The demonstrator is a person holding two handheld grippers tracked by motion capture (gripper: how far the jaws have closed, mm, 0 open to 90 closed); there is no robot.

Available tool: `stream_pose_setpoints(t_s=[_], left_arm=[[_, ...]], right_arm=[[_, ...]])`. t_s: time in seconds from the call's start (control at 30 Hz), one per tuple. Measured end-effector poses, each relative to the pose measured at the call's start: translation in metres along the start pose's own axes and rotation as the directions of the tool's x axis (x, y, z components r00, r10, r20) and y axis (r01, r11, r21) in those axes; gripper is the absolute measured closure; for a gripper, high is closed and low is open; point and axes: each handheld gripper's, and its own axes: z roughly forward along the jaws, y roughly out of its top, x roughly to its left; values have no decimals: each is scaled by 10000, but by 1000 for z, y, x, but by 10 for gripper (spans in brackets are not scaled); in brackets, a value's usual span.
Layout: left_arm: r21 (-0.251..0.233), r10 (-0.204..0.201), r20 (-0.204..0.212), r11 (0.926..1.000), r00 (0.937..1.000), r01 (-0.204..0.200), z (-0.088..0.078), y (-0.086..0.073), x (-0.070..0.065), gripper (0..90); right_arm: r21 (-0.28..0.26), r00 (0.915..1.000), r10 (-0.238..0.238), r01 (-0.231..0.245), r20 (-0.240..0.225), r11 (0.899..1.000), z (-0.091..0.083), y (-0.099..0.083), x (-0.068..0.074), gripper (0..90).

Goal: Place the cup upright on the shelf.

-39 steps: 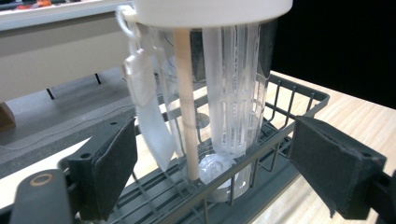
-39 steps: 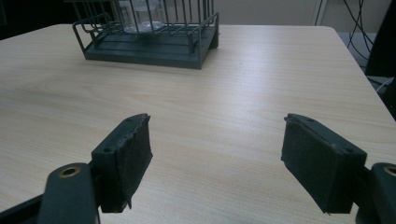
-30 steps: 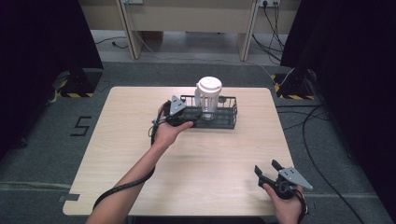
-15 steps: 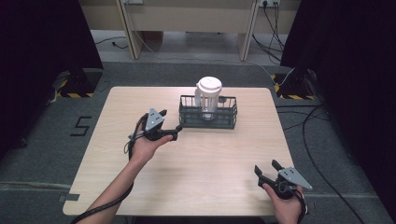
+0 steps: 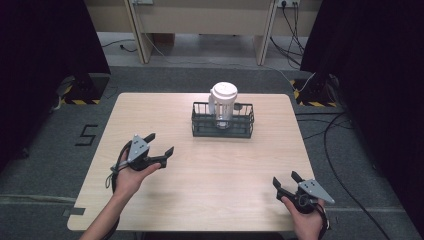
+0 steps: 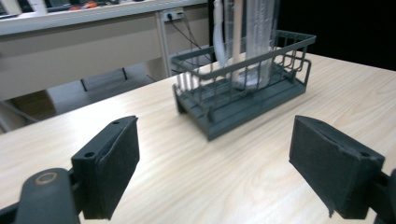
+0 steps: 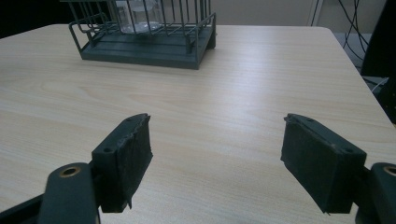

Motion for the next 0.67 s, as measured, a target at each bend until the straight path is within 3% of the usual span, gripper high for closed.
stream_pose_setpoints(t_s=[0.37,0.5,0.67], left_arm=[[196,-721,-898,9971,9933,742,-53,-45,11,156],[246,-1045,-1043,9939,9890,1076,-59,-55,8,158],[4,-922,-949,9957,9912,926,-56,-55,4,162]], right_arm=[[-10,10000,8,-8,58,10000,0,0,0,247],[-13,10000,-76,76,38,10000,0,0,0,247],[40,10000,-53,53,12,10000,0,0,0,246]])
